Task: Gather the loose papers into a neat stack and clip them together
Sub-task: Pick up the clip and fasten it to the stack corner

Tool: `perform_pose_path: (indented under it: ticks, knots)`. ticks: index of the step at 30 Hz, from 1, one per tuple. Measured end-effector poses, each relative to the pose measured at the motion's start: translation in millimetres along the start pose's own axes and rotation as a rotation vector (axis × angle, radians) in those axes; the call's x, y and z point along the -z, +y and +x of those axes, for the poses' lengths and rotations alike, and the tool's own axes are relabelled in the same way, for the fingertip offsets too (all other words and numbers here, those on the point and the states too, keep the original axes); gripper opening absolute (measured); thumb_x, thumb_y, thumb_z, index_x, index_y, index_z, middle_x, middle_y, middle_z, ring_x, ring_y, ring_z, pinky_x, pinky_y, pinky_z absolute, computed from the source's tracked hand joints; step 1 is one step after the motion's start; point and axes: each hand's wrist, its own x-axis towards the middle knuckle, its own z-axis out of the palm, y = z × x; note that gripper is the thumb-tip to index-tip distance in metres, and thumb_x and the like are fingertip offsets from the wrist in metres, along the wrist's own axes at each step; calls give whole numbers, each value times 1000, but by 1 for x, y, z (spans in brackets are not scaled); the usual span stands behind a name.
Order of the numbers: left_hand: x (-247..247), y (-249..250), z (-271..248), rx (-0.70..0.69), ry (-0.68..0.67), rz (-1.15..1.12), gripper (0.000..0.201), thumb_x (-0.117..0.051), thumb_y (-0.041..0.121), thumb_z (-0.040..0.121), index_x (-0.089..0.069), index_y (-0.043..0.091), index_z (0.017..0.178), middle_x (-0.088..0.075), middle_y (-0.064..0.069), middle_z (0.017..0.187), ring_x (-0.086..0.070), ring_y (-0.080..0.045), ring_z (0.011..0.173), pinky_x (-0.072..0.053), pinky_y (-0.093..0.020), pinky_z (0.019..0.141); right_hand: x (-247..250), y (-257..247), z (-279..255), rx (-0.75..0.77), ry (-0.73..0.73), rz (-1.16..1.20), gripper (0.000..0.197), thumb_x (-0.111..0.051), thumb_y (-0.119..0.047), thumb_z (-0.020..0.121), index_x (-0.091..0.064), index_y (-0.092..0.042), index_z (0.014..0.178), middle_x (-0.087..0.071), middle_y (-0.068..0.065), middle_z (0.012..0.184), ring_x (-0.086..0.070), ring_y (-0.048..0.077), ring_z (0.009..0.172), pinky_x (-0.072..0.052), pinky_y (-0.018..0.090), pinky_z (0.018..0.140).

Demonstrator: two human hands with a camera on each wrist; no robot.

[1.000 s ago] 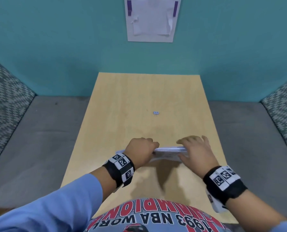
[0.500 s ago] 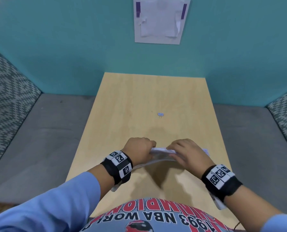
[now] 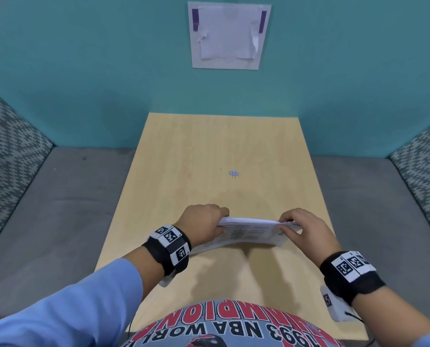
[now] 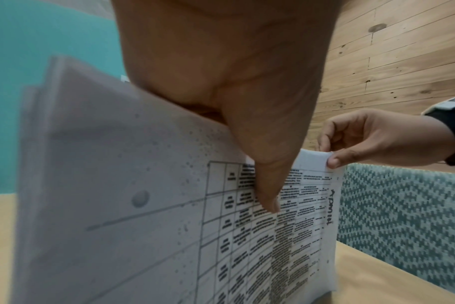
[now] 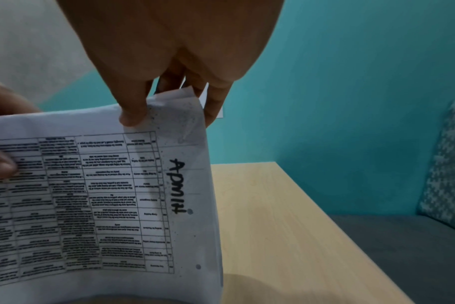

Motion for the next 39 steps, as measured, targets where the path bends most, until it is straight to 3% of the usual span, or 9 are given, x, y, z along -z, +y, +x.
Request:
perform_pose_path:
  ticks: [5,11,15,23,27,30,34,36,39]
  knots:
    - [1,-2,-8,-159,50,-96,39,-52,29,106,-44,36,143,-62,7,131,-69,-28,90,-53,-37,70,-5,3,-1,-48,7,76,22,-77,-12,88,-65,-30,85,-72,-16,92,-68,8,90,-54,29,81]
    - [2,-6,-9,-198,93,-82,32,-50,27,107,-47,39,137,-58,10,136,-69,-31,80,-55,-39,66,-2,4,1,-45,-1,66,19,-80,-22,89,-67,-34,84,-73,-20,93,-67,-4,91,-51,13,82]
    - [2,-4,-8,-204,127,-91,28,-50,29,108,-49,39,133,-59,10,136,-69,-31,79,-55,-39,67,-1,5,4,-12,4,53,5,-78,-25,92,-75,-25,88,-74,-17,94,-71,6,88,-55,26,84]
    - [1,0,-2,-216,125,-101,44,-51,13,102,-54,38,137,-62,11,133,-70,-31,85,-56,-40,67,-1,10,8,106,-42,-147,2,-76,-21,93,-75,-20,95,-74,-10,99,-69,20,92,-51,27,80]
    - [6,1,-1,-196,128,-176,42,-47,15,107,-42,35,144,-65,9,137,-71,-30,96,-58,-42,76,0,-1,14,-54,-121,-189,8,-65,-20,97,-62,-24,103,-71,-7,94,-67,22,87,-52,33,71]
    - [12,3,-2,-182,109,-195,49,-46,14,107,-37,34,151,-65,9,140,-71,-31,99,-57,-39,78,1,-14,21,-92,-157,-282,21,-58,-21,98,-55,-27,118,-70,-5,99,-66,21,89,-51,35,69]
    - [16,10,-3,-196,107,-129,61,-49,11,103,-27,39,153,-69,7,137,-72,-33,88,-58,-40,73,-1,-39,36,13,-295,-524,52,-59,-22,90,-56,-30,141,-68,-2,131,-67,25,111,-50,37,91]
    - [18,18,-5,-233,118,-46,69,-53,8,100,-23,39,154,-71,4,132,-72,-36,82,-60,-44,69,-12,-62,41,58,-362,-559,56,-58,-20,92,-54,-26,147,-64,2,143,-68,27,115,-51,37,94]
    - [29,31,-9,-258,126,1,69,-54,8,97,-31,34,157,-71,1,131,-73,-35,93,-59,-43,74,-28,-92,46,25,-504,-594,41,-50,-10,97,-60,-17,136,-72,11,122,-71,32,105,-47,35,75]
